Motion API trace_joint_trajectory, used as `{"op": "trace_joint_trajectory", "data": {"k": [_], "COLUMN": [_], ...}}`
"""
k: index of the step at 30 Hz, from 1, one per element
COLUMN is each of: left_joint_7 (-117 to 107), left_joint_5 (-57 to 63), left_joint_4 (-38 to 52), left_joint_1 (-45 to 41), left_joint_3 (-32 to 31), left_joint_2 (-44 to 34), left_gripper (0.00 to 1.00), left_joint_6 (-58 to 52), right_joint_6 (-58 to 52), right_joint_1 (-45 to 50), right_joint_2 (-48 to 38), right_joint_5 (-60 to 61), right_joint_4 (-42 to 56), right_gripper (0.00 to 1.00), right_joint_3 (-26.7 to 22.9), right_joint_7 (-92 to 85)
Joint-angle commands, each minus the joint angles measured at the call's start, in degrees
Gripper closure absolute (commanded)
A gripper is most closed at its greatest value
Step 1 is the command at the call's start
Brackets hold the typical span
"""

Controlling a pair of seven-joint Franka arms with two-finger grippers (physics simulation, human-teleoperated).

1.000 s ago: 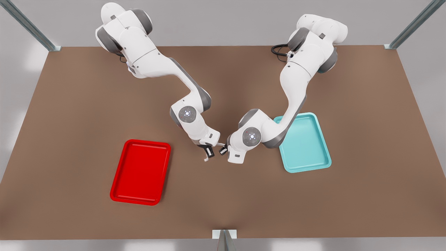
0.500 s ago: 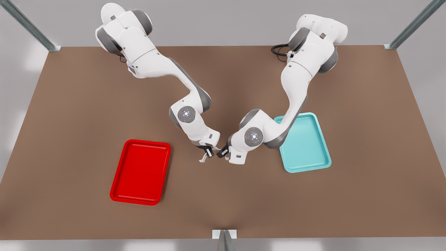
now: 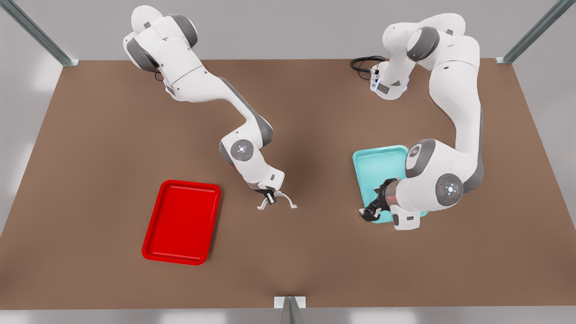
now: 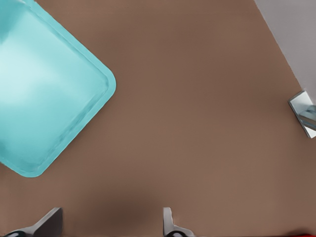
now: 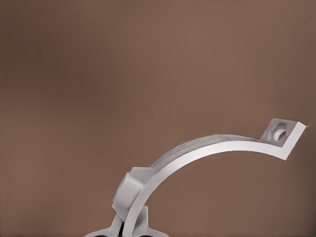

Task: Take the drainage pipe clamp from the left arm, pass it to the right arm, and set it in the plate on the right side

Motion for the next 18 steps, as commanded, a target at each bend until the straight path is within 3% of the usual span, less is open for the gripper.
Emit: {"op": "trace_joint_trajectory", "data": {"k": [1, 2, 3, 4, 6, 12, 18], "left_joint_7": [40.4, 50.5, 67.3, 68.5, 63.0, 63.6, 63.6], "left_joint_5": [4.6, 8.0, 7.4, 3.2, 3.3, -3.8, -3.6], "left_joint_4": [0.2, 0.7, -16.0, -27.2, -19.4, -17.5, -16.6], "left_joint_1": [4.5, 4.5, -2.9, -5.7, -6.0, -4.8, -4.7], "left_joint_3": [-0.1, -0.1, 11.4, 15.5, 13.8, 12.4, 12.5], "left_joint_2": [-2.0, -3.7, -17.6, -25.0, -18.4, -17.5, -17.9], "left_gripper": [0.0, 0.0, 0.0, 0.0, 0.0, 0.0, 0.0], "left_joint_6": [-19.0, -21.5, -13.7, -7.6, -12.7, -13.6, -16.1], "right_joint_6": [0.1, 0.1, 0.0, -0.3, -1.6, -9.3, -7.7], "right_joint_1": [-0.6, -2.6, -5.1, -7.3, -10.3, -12.1, -17.6], "right_joint_2": [0.5, 0.7, 1.3, 1.8, 0.0, -3.8, -1.6], "right_joint_5": [0.1, 0.2, 0.4, 0.4, 0.0, -0.3, 0.6], "right_joint_4": [0.0, 0.0, -0.1, -1.1, -3.5, -4.3, -8.4], "right_gripper": [0.79, 0.79, 0.79, 0.79, 0.79, 0.79, 0.79], "right_joint_3": [-0.7, -0.8, -0.8, -0.8, -1.4, -14.3, -14.2], "right_joint_7": [-0.4, -0.4, -0.1, 2.4, 5.9, 4.3, 2.0]}}
